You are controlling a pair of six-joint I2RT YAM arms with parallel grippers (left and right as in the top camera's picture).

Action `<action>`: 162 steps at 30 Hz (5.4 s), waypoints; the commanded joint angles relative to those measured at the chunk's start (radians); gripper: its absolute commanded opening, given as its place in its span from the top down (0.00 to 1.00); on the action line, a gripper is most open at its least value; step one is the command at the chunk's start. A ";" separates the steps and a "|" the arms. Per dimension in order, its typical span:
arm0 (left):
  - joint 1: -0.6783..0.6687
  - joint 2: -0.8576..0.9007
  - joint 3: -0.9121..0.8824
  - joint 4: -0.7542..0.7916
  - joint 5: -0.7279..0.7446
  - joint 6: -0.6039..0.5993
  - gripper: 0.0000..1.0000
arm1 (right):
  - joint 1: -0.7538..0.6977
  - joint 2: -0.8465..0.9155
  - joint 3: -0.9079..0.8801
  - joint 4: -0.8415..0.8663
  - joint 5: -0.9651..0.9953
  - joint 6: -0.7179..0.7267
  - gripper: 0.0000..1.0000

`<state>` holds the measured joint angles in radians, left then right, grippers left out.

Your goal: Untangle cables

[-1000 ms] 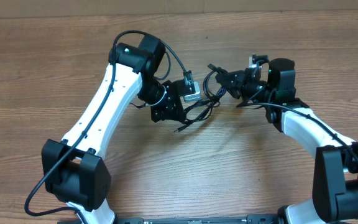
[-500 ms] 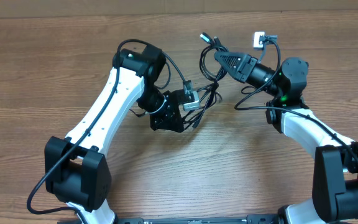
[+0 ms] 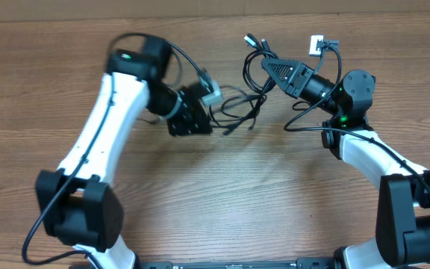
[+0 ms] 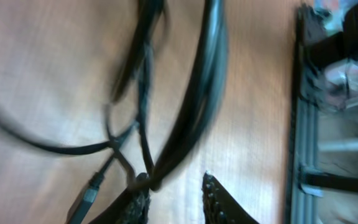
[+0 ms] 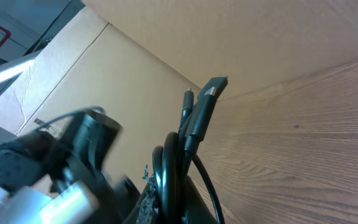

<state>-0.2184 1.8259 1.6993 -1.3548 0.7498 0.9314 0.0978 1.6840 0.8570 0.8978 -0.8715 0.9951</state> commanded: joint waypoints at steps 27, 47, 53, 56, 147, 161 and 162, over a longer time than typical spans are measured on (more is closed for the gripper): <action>-0.037 -0.129 0.108 0.348 0.084 -0.243 0.17 | -0.002 -0.019 0.014 0.224 -0.178 -0.023 0.96; -0.107 -0.043 0.108 0.530 0.038 -0.342 0.02 | -0.002 -0.019 0.014 0.328 -0.238 0.057 0.96; -0.116 -0.020 0.108 0.545 0.048 -0.383 0.18 | -0.002 -0.019 0.014 0.328 -0.238 0.057 0.96; -0.122 -0.010 0.108 0.545 0.093 -0.382 0.20 | -0.002 -0.019 0.014 0.328 -0.241 0.057 0.96; -0.130 -0.007 0.108 0.425 0.116 -0.824 0.96 | 0.000 -0.019 0.014 -0.116 -0.163 -0.533 0.56; -0.175 -0.007 0.108 0.433 0.115 -0.824 0.96 | -0.001 -0.019 0.014 -0.116 -0.168 -0.533 0.91; -0.175 -0.007 0.108 0.433 0.115 -0.824 0.96 | -0.001 -0.019 0.014 -0.117 -0.165 -0.533 0.96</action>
<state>-0.3870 1.8130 1.7905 -0.9234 0.8379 0.1238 0.0940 1.6825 0.8600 0.7750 -1.0458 0.4606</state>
